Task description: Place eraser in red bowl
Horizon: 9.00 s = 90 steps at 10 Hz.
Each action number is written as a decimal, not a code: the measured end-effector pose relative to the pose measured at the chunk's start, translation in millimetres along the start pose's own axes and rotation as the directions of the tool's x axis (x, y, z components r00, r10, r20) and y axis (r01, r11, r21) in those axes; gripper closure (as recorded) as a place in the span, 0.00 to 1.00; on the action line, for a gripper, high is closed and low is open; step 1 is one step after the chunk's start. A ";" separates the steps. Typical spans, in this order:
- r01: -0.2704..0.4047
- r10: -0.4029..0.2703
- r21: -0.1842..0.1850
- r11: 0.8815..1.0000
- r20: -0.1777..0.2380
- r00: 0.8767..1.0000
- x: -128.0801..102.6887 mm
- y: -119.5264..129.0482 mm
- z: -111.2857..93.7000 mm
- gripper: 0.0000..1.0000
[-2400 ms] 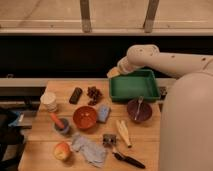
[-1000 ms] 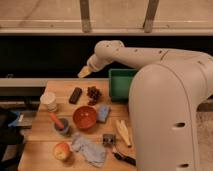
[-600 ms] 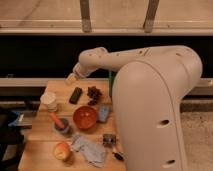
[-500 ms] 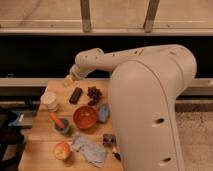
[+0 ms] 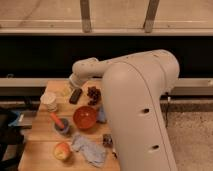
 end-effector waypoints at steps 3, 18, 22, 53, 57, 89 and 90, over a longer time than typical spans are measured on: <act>0.005 -0.005 -0.004 1.000 0.003 1.000 -2.1 2.9 1.5 0.25; -0.109 0.113 0.033 0.993 -0.139 0.984 24.7 -47.2 81.4 0.25; -0.078 0.100 0.100 0.992 -0.242 0.965 32.4 -45.3 95.8 0.25; 0.126 -0.110 -0.188 0.974 0.092 0.990 55.6 -4.6 -50.3 1.00; 0.169 -0.166 -0.220 0.961 0.035 0.986 79.8 17.9 -62.1 1.00; 0.008 -0.010 -0.066 0.998 -0.028 1.000 135.3 8.9 -89.5 0.20; -0.023 0.023 0.054 0.998 0.017 1.000 128.6 -1.1 -97.5 0.20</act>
